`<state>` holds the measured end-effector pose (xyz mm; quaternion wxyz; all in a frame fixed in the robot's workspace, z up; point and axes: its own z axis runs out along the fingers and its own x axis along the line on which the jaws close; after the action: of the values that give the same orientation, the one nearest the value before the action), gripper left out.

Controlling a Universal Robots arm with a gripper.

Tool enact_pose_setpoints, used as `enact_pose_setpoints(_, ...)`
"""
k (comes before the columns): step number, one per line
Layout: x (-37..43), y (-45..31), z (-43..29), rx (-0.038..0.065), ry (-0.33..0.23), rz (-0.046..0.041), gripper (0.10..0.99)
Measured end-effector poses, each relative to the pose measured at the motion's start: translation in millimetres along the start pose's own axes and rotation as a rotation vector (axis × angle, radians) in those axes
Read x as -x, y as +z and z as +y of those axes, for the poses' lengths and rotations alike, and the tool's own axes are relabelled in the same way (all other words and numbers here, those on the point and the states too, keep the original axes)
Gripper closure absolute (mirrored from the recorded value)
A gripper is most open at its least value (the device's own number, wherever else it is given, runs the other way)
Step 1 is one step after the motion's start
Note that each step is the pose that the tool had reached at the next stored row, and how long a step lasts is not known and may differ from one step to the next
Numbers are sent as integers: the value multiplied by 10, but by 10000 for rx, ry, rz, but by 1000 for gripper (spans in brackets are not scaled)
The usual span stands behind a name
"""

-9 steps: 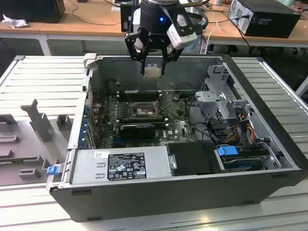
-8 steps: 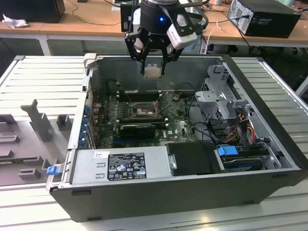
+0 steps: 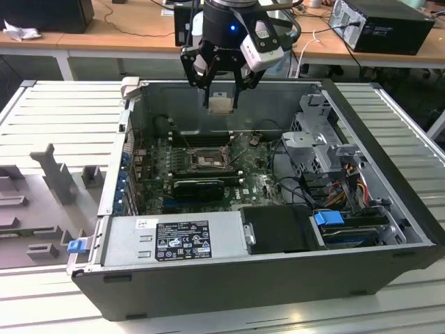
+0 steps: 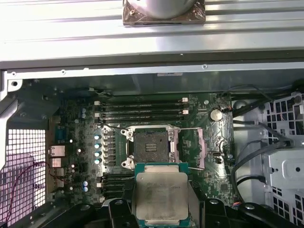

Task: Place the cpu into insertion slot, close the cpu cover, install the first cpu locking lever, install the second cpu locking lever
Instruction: 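Place the cpu into insertion slot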

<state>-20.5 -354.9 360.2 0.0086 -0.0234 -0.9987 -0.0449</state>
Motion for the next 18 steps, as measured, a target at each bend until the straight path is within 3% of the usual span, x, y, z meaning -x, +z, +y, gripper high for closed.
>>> enact_pose_setpoints(18, -1, 0, 0, 4, 203, -18, 557)
